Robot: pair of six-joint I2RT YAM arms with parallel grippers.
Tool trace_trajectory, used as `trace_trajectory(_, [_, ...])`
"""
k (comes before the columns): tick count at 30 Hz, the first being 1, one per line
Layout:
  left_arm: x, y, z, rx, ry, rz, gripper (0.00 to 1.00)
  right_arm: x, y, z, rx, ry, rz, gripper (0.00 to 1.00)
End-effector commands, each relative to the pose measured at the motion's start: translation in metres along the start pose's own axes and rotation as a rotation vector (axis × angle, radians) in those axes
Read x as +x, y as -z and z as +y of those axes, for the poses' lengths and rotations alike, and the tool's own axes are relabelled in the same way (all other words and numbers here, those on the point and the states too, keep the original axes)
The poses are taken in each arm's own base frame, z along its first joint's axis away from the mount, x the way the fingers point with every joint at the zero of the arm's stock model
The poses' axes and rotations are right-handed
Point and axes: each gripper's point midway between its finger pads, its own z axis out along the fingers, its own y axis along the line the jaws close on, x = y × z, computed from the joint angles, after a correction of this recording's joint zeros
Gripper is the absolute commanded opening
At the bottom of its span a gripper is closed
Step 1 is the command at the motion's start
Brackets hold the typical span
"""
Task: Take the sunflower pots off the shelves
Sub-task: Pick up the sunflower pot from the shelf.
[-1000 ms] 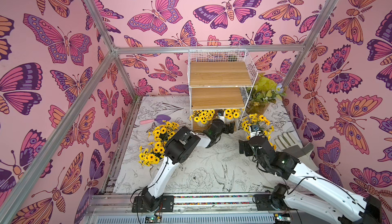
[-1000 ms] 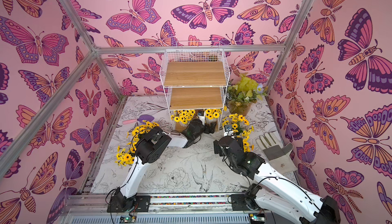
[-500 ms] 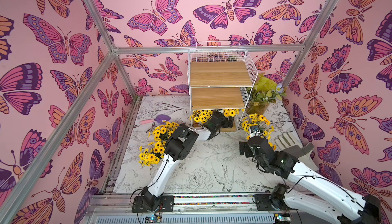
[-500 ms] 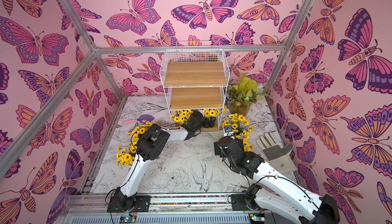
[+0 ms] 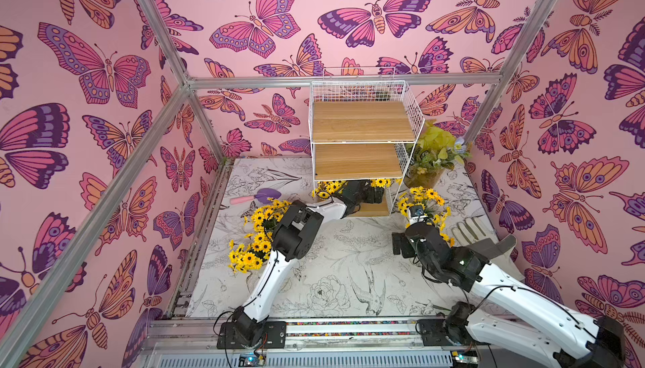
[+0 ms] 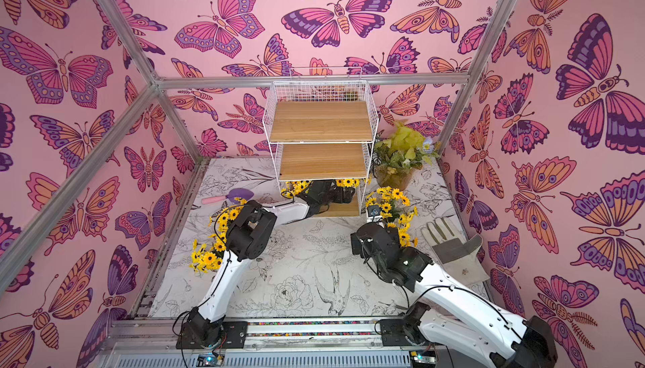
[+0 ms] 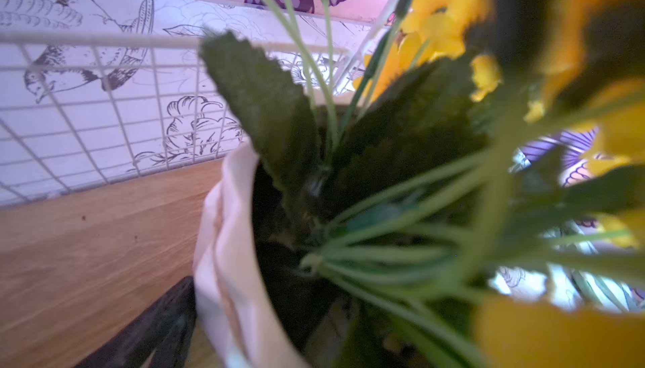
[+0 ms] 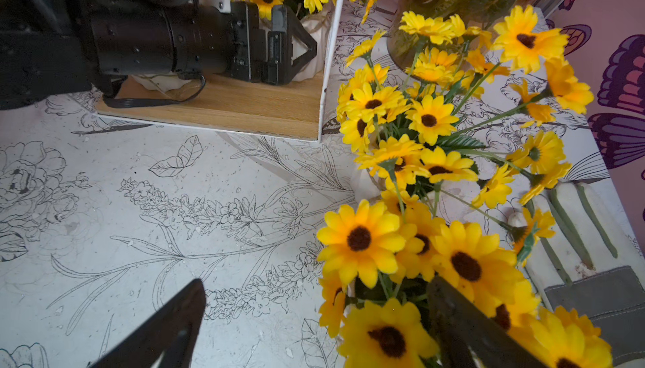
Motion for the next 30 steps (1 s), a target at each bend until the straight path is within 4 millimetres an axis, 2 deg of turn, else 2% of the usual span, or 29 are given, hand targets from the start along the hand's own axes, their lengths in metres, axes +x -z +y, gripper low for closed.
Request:
trace_trajectory(1, [0.008, -0.003, -0.022, 0.117, -0.049, 0.054, 1.0, -0.009, 0.004, 0.002, -0.007, -0.023, -0.005, 0.99])
trace_trajectory(13, [-0.01, 0.01, -0.051, 0.239, -0.308, 0.027, 1.0, -0.01, 0.0, 0.006, -0.015, -0.014, 0.005, 0.99])
trace_trajectory(21, [-0.027, 0.0, -0.05, 0.223, -0.375, -0.058, 1.0, -0.011, 0.0, 0.007, -0.008, -0.012, 0.011, 0.99])
trace_trajectory(30, [-0.026, -0.009, -0.05, 0.251, -0.447, -0.069, 0.99, -0.013, -0.004, 0.01, -0.005, -0.006, 0.018, 0.99])
